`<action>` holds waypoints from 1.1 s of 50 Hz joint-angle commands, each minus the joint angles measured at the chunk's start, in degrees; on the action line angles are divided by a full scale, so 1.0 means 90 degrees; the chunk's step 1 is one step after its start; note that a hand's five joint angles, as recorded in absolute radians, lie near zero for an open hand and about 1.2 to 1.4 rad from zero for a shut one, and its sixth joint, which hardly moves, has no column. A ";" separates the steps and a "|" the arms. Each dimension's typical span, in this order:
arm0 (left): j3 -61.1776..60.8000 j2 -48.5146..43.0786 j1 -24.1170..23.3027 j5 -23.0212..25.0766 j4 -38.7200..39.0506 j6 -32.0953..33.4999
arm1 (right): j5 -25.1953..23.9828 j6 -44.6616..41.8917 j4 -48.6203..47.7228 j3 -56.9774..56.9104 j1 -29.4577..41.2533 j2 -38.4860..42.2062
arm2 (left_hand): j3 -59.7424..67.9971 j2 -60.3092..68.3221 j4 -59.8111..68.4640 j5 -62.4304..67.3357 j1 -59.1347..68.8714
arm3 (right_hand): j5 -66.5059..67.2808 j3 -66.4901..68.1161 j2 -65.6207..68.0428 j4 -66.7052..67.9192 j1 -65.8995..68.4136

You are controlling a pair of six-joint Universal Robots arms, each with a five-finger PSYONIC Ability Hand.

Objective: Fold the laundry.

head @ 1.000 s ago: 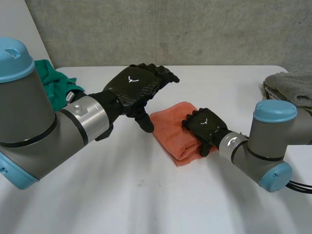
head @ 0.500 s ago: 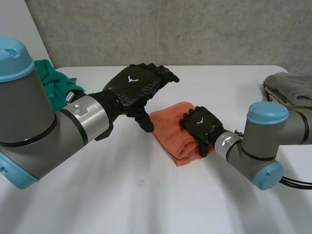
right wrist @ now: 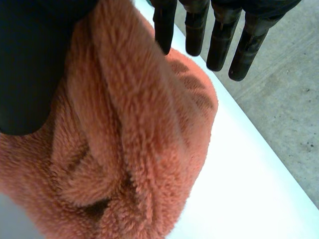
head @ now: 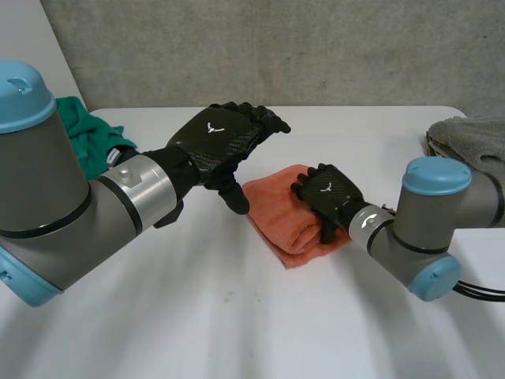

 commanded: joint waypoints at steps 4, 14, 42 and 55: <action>-0.0010 -0.0007 -0.0004 0.0000 0.0000 -0.0020 | -0.0140 -0.0002 0.0325 0.0560 -0.0082 -0.0467 | 0.0033 0.0073 0.0097 0.0124 0.0001 | -0.0606 -0.0582 -0.0627 -0.0563 -0.0490; -0.0010 0.0002 -0.0004 0.0000 0.0000 -0.0020 | -0.0286 -0.0148 0.0159 0.0521 -0.0063 -0.0174 | 0.0033 0.0072 0.0096 0.0124 0.0001 | -0.0270 -0.0246 -0.0291 -0.0227 -0.0154; -0.0010 0.0003 -0.0014 0.0010 0.0000 -0.0020 | -0.0199 -0.0052 -0.0437 -0.0230 0.0035 0.0412 | 0.0033 0.0072 0.0096 0.0124 0.0001 | 0.5957 0.5981 0.5936 0.6000 0.6073; 0.0019 0.0051 0.0044 0.0000 0.0000 -0.0068 | 0.0552 0.0662 -0.1334 -0.0894 -0.0219 0.0012 | 0.0033 0.0072 0.0096 0.0124 0.0001 | 0.6714 0.6738 0.6693 0.6757 0.6830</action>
